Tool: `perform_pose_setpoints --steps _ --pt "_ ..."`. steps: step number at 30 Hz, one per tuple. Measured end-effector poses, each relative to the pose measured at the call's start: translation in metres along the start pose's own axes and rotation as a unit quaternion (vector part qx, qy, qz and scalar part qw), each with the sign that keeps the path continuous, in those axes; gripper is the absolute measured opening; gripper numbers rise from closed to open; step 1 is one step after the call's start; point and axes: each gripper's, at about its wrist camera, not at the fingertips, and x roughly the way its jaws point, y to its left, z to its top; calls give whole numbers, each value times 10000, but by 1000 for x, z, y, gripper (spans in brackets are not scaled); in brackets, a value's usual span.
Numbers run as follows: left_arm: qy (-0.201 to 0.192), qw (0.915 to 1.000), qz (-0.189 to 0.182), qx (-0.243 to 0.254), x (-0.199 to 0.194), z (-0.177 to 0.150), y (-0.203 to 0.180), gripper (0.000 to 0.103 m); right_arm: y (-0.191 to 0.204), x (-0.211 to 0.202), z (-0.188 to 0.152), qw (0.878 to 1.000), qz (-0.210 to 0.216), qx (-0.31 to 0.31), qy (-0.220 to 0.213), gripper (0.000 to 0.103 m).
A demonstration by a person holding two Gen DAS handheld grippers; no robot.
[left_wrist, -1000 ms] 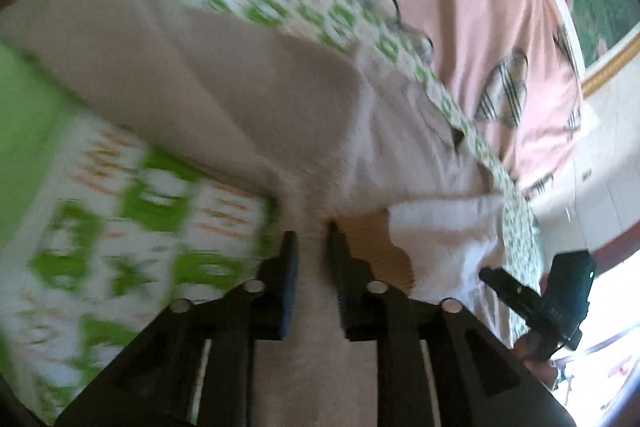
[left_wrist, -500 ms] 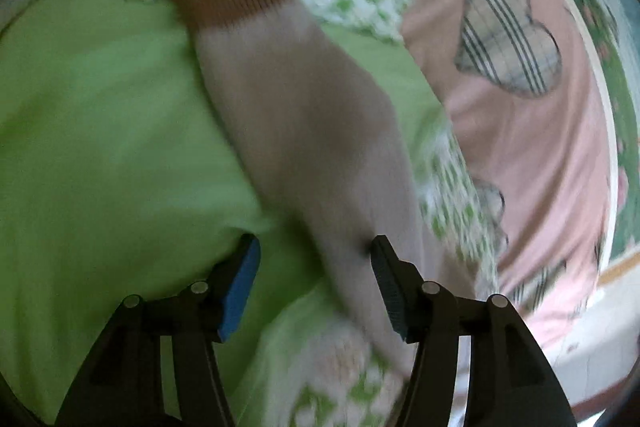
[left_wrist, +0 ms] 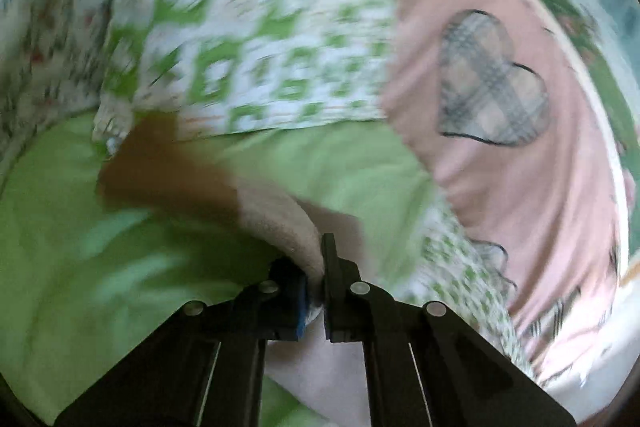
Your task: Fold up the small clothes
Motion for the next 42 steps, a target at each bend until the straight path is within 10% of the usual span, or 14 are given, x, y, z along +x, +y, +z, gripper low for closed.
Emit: perform_pose_setpoints --steps 7,17,25,30,34,42 --pt "36 9870 -850 1366 -56 -61 -109 3 -9 -12 -7 9997 119 148 -141 45" --pt "1123 9259 -2187 2867 -63 -217 -271 3 -26 -49 -16 9980 50 358 -516 45" --pt "1953 8827 -2112 3716 -14 -335 -336 3 -51 -85 -24 9945 -171 619 -832 45" --pt "2430 8741 -1614 3885 25 -365 -328 8 -60 -98 -26 9919 -274 745 -990 45" --pt "2648 8733 -1581 3771 23 -362 -314 35 -56 -100 -21 9910 -258 741 -1087 45" --pt "2308 9103 -1175 3229 -33 -306 -226 52 -19 -66 5 9955 -228 120 -913 45"
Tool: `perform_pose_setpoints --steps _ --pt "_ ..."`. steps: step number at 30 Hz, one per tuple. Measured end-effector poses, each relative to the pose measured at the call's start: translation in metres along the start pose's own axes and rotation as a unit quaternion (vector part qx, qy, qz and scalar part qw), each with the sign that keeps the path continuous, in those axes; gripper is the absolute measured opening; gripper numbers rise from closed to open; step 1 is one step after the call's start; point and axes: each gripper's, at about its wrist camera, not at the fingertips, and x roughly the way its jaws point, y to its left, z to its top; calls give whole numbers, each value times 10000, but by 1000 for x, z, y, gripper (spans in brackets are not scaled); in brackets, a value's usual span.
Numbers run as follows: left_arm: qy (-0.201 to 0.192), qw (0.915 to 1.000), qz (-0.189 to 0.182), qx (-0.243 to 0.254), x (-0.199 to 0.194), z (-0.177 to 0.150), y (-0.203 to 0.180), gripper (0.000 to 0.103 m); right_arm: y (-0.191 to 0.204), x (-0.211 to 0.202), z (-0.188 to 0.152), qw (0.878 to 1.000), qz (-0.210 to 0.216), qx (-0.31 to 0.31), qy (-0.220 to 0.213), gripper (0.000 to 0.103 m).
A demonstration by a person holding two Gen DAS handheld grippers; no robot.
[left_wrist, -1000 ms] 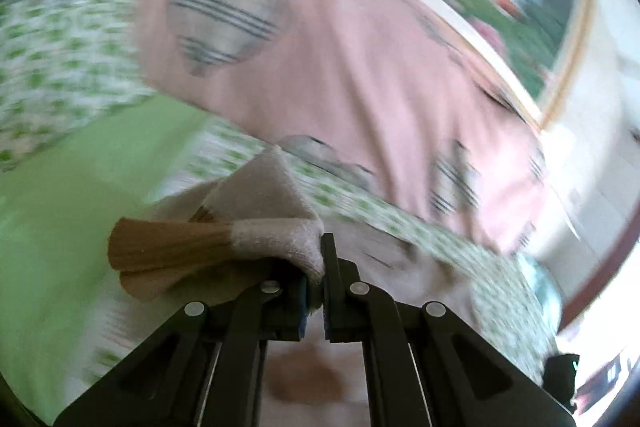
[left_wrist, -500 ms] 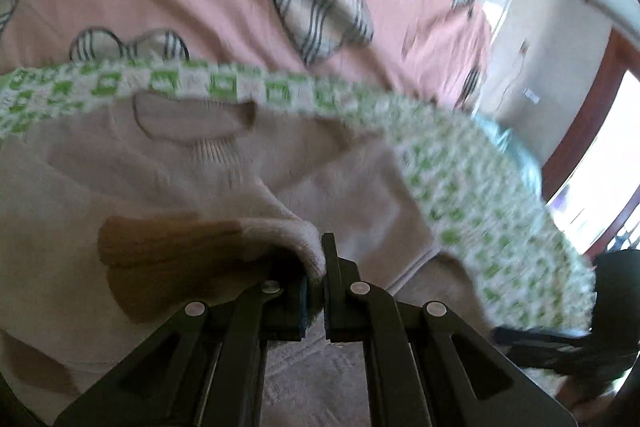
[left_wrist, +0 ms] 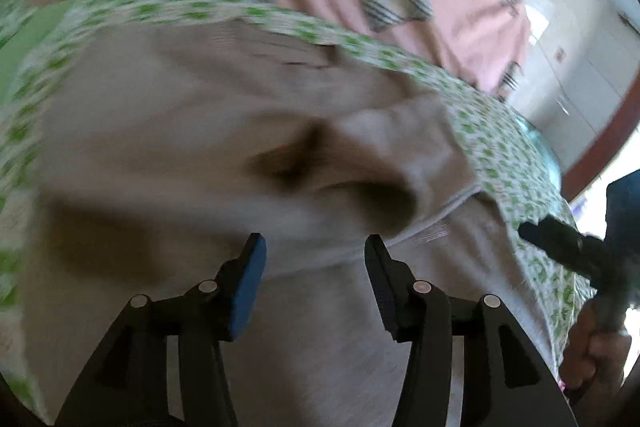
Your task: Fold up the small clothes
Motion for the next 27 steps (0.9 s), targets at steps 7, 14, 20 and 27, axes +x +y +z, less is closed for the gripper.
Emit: perform_pose_setpoints --steps 7,14,20,27 --pt "-389 9864 1187 -1069 -51 0 114 52 55 65 13 9897 -468 -1310 328 48" --pt "-237 9815 1391 -1295 -41 17 163 52 109 128 2 9346 -1575 -3148 509 67" --pt "-197 9842 1487 -939 -17 36 147 47 95 141 22 9473 -1585 -2755 409 13" --pt "-670 9805 1632 -864 -22 35 136 11 27 66 50 9936 -756 -523 -649 8"
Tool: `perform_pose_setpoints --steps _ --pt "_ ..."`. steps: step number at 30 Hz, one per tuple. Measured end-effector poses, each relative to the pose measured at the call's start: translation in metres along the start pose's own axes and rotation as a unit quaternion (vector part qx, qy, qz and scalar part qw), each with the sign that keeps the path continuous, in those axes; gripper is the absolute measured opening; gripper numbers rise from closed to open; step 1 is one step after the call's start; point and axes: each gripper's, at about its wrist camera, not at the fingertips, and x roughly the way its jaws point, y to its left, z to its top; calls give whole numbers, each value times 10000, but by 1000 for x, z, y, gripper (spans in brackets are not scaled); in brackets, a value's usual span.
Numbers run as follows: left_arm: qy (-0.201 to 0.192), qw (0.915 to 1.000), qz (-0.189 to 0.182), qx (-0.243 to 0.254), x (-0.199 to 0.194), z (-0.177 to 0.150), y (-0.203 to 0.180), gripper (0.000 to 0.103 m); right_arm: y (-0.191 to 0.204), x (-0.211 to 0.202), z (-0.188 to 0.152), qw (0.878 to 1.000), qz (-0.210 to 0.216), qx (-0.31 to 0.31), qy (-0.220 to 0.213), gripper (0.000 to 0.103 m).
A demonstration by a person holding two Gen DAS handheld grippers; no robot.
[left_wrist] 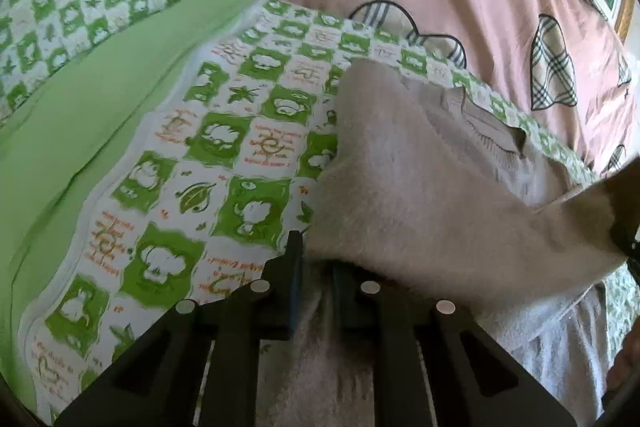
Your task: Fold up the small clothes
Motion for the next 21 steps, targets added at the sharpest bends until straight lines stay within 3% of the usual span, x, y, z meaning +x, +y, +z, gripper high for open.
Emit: perform_pose_setpoints --steps 5,14,17,20,21 --pt "-85 9997 140 -182 -11 -14 3 11 -30 14 -28 9977 -31 476 488 8" --pt "-229 9989 167 -378 -15 -24 12 11 -43 9 -49 9937 -48 864 717 8" --pt "-378 9982 116 -457 -21 -29 15 11 -42 -9 -56 9916 -427 922 797 17" --pt "-396 9978 47 -532 -21 -29 18 12 -22 -38 -49 9964 -304 644 453 22" --pt "-385 9978 32 -547 -21 -29 18 12 -9 -46 -41 9984 -179 448 311 30"
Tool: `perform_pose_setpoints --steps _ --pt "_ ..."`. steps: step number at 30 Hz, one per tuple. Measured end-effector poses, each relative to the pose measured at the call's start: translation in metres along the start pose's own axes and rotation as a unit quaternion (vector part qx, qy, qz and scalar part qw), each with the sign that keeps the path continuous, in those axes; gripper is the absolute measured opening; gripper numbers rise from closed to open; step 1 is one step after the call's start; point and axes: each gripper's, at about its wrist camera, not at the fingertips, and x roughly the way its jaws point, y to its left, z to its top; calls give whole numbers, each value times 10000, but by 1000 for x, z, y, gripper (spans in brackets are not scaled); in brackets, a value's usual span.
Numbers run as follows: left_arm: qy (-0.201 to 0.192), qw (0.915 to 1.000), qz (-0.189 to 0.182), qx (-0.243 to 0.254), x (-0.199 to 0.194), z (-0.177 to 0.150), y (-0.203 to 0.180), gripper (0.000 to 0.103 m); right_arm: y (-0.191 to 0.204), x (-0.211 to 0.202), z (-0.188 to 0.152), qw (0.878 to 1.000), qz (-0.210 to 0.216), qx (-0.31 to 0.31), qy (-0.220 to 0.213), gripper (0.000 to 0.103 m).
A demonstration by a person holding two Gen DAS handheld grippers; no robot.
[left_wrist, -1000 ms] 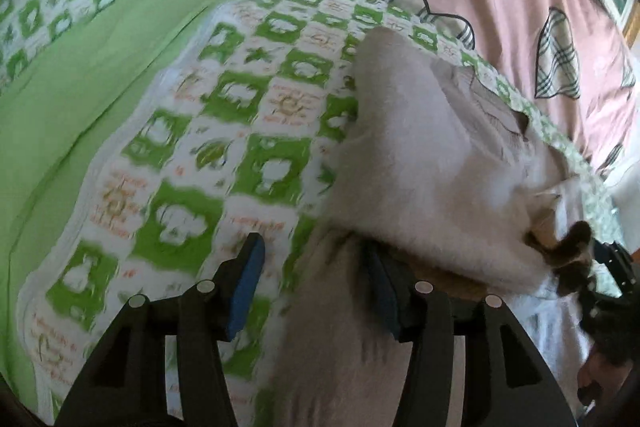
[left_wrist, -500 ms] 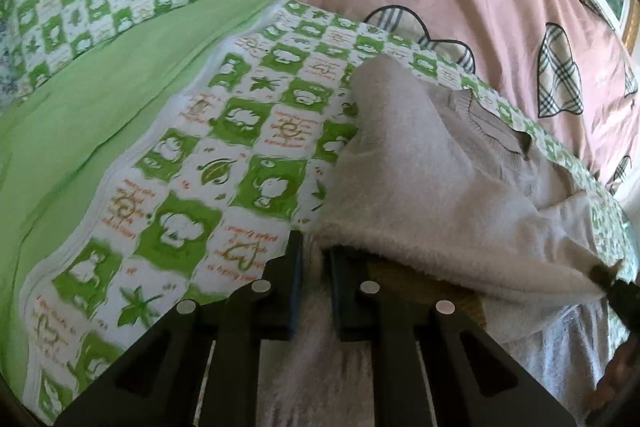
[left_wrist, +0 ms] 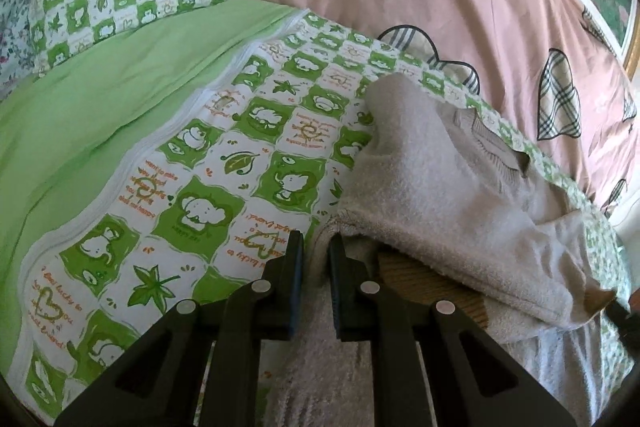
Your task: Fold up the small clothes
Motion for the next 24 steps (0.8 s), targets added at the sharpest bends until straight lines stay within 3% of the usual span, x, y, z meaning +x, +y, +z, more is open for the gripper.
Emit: perform_pose_setpoints --steps 2,3,4,7,10,13,15,18,21,24 --pt "31 10000 -36 -34 2 -1 1 12 23 0 15 9986 461 -271 -50 53" --pt "40 10000 -57 -50 3 -1 2 12 39 10 27 9950 919 -387 93 70" --pt "50 9999 -83 -77 3 -1 3 13 50 20 36 9906 1278 -424 228 77" --pt "60 9995 -215 -215 5 -2 9 16 104 75 72 9749 1902 -943 678 77" --pt "18 9989 -345 -325 4 -3 14 17 156 156 103 9498 2504 -1135 1493 78" --pt "-17 9984 -424 -385 4 -4 16 17 199 218 113 9445 2129 -1700 1838 78" --pt "-39 9982 -449 -395 3 -5 16 18 214 251 113 9353 2236 -1710 2145 78" --pt "-68 9978 -504 -418 3 -6 18 18 233 299 98 9013 2607 -1494 3120 78" --pt "-90 9976 -529 -434 4 -7 19 17 253 317 83 8800 2981 -1536 3364 80" --pt "-106 9980 -488 -392 4 -9 18 17 257 325 81 8747 3450 -1081 3228 80"
